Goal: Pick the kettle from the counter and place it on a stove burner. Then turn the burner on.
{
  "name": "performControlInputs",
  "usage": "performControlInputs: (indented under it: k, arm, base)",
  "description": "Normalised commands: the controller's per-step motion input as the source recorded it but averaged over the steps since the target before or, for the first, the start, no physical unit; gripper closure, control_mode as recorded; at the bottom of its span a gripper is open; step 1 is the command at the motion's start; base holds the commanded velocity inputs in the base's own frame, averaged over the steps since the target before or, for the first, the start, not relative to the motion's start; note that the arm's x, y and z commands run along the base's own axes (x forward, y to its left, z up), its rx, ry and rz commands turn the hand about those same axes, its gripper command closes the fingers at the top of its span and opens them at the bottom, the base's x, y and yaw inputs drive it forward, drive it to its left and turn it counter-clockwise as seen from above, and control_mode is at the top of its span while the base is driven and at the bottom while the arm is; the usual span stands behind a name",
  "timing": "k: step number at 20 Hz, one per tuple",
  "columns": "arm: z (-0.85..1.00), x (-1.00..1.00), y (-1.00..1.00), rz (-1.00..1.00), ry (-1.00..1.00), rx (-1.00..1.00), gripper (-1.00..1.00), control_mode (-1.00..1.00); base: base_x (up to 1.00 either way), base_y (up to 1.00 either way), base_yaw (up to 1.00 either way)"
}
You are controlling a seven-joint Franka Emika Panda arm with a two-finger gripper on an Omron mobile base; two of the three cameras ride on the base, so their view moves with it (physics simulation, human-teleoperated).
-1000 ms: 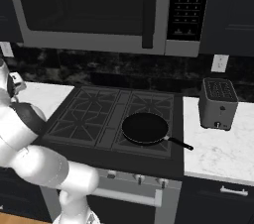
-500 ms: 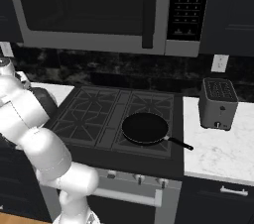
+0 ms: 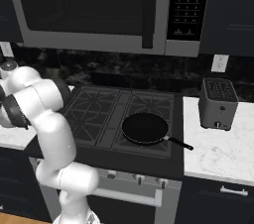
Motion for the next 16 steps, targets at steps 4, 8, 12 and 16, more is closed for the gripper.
performControlInputs:
  k: [4, 8, 12, 16]
  arm:
    - [-0.17, 0.39, 0.22, 0.0, 0.03, 0.0, -1.0, -1.0]
    - [-0.19, 0.39, 0.32, 0.0, 0.04, 0.0, 1.0, -1.0]
    - [-0.15, 0.29, 0.25, 0.0, 0.05, 0.01, 1.0, -1.0]
    - [0.0, 0.0, 0.0, 0.0, 0.0, 0.0, 1.0, -1.0]
  base:
    - [0.0, 0.0, 0.0]
    - [0.0, 0.0, 0.0]
    - [0.0, 0.0, 0.0]
    - [0.0, 0.0, 0.0]
